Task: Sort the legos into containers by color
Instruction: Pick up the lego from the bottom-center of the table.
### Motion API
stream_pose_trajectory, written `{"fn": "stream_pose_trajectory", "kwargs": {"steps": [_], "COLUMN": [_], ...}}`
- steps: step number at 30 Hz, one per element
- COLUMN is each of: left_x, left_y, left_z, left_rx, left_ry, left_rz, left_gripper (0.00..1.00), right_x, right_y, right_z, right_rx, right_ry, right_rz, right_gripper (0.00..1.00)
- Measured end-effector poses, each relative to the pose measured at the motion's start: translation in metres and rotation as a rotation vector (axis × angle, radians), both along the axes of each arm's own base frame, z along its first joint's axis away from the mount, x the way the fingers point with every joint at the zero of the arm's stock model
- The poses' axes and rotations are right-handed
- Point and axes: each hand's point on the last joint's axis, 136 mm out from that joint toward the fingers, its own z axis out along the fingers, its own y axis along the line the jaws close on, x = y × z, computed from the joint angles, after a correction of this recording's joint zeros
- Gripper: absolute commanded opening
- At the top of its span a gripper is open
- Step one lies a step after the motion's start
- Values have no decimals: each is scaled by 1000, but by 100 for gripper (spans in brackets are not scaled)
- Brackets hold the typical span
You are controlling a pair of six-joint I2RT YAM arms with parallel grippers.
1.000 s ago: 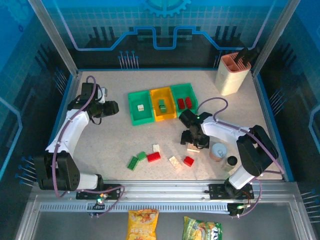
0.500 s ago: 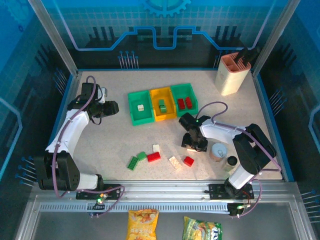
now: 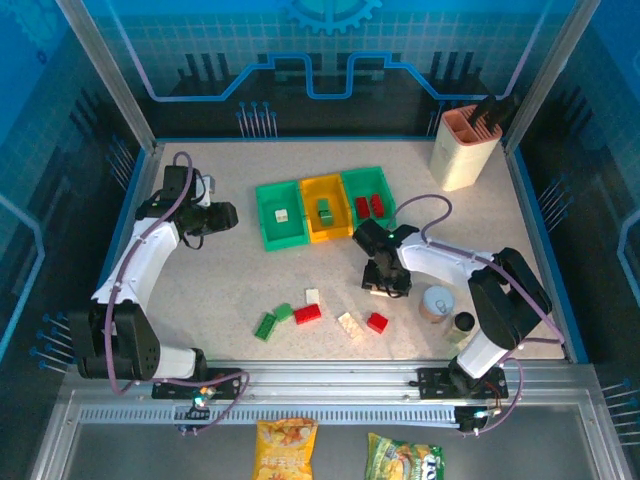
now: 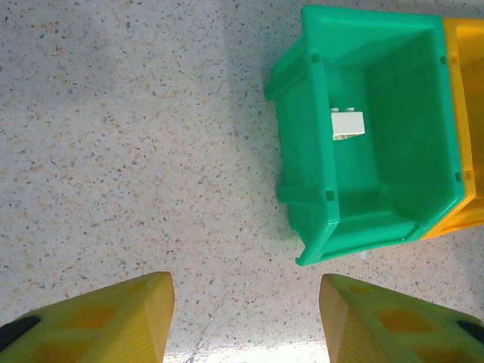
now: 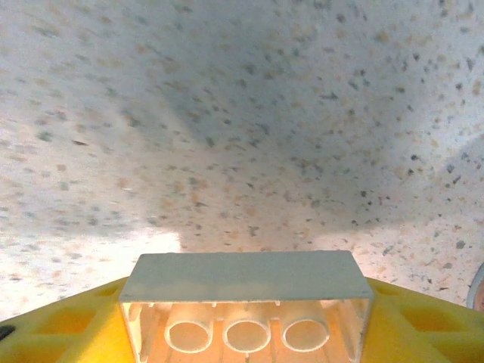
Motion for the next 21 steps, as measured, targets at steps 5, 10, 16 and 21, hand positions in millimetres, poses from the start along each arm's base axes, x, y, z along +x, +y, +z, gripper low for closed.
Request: {"fn": "stream_pose_trajectory", "kwargs": {"steps": [5, 10, 16, 21], "left_x": [0, 0, 0, 0], "left_y": [0, 0, 0, 0], "left_z": [0, 0, 0, 0], "left_rx": [0, 0, -1, -1], "left_ry": [0, 0, 0, 0], "left_rz": [0, 0, 0, 0], "left_gripper": [54, 54, 54, 54], "right_x": [19, 38, 60, 77], "right_y": [19, 45, 90, 132], "right_z": [20, 32, 47, 55], "right_rx": [5, 12, 40, 60], "right_ry": [-48, -81, -129, -171], "right_rz": [44, 96, 176, 245], "right_gripper": [65, 65, 66, 65]}}
